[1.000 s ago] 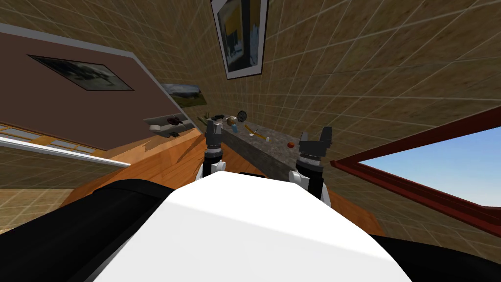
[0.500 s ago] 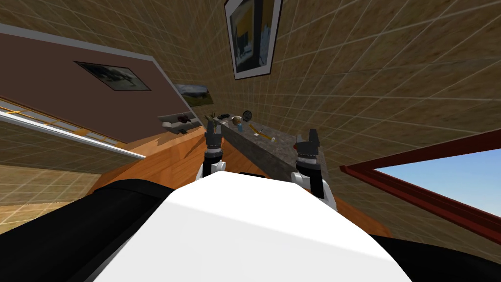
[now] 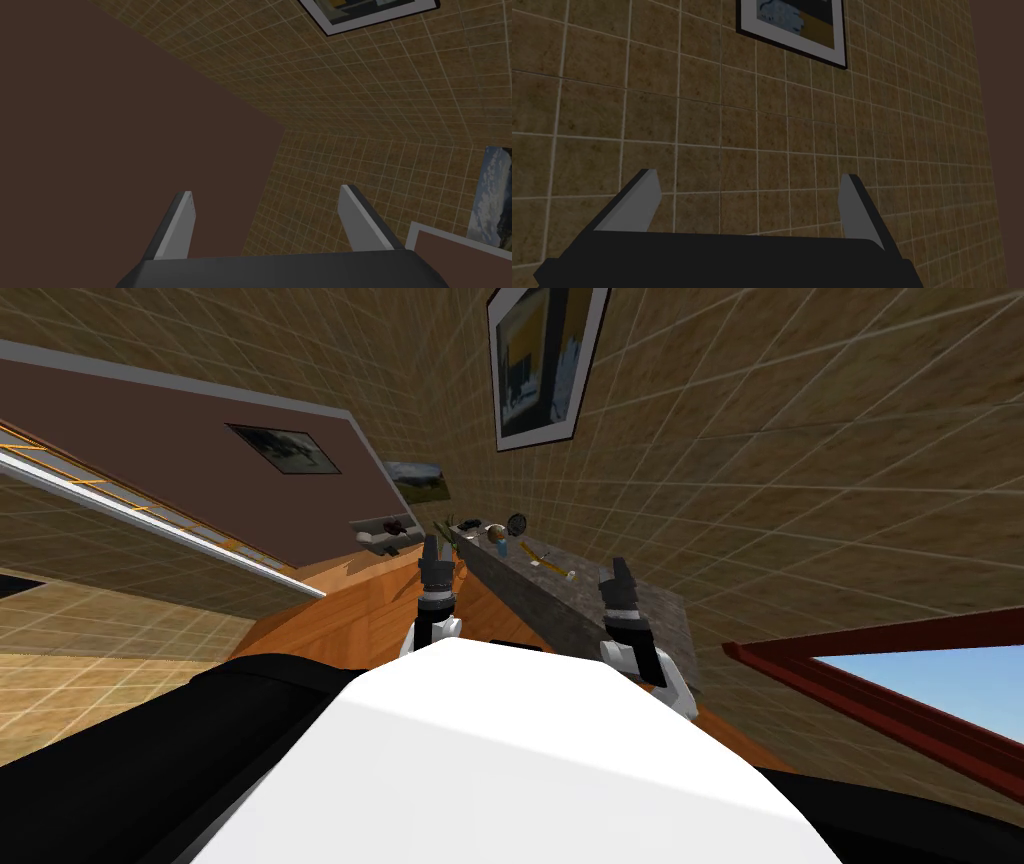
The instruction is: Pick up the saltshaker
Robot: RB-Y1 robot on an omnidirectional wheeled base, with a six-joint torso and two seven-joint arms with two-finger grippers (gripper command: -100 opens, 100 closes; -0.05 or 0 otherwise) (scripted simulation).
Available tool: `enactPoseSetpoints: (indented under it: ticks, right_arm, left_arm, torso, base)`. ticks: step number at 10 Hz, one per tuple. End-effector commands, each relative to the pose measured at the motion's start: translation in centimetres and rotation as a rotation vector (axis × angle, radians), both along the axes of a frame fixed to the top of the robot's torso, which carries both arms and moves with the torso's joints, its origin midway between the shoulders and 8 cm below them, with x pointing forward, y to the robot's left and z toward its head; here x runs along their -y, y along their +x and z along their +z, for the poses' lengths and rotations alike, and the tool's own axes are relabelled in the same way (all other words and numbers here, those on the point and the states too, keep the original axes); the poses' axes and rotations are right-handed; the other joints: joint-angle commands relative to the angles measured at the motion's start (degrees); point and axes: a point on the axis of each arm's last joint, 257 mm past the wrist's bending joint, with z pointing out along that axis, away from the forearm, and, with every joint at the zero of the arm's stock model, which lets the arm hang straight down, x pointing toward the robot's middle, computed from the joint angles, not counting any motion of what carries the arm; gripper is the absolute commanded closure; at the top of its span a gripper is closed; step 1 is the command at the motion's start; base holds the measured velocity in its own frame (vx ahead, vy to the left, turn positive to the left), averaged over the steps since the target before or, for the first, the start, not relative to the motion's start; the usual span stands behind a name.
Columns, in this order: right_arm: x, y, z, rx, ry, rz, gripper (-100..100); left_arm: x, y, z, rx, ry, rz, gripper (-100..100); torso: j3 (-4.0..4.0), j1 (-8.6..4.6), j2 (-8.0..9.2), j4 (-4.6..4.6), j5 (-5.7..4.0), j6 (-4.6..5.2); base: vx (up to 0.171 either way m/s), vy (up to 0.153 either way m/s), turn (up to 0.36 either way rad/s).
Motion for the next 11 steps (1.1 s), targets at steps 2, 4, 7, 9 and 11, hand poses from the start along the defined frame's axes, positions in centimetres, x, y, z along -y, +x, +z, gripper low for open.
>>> enactPoseSetpoints:
  ticks: [2,4,7,9,11]
  right_arm:
    - [0.5,1.4,-3.3,-0.105,-0.068,-0.003,-100]
    - [0.8,2.1,-5.1,-0.160,-0.114,0.000,-100]
    - [1.3,2.6,-7.0,-0.219,-0.166,0.004,-100]
    - [1.9,3.1,-9.1,-0.279,-0.205,0.003,-100]
    - [2.7,3.4,-11.2,-0.342,-0.245,0.000,-100]
  left_arm:
    - [0.0,0.0,0.0,0.000,0.000,0.000,0]
    - [0.0,0.0,0.0,0.000,0.000,0.000,0]
    - [0.0,0.0,0.0,0.000,0.000,0.000,0]
    - [0.0,0.0,0.0,0.000,0.000,0.000,0]
    - [0.0,0.0,0.0,0.000,0.000,0.000,0]
  torso:
    - [-0.02,-0.02,-0.03,-0.01,-0.01,-0.03]
    - [0.00,-0.01,0.00,0.00,0.00,0.01]
    - [0.01,-0.05,0.02,0.00,-0.02,-0.02]
    - [0.01,-0.10,0.02,0.00,-0.03,-0.03]
    - [0.00,-0.11,0.00,0.00,-0.03,-0.01]
  base:
    - [-0.008,0.079,0.210]
    - [-0.012,0.078,0.125]
    - [-0.013,0.059,0.111]
    - [-0.011,0.049,0.150]
    - [-0.007,0.051,0.119]
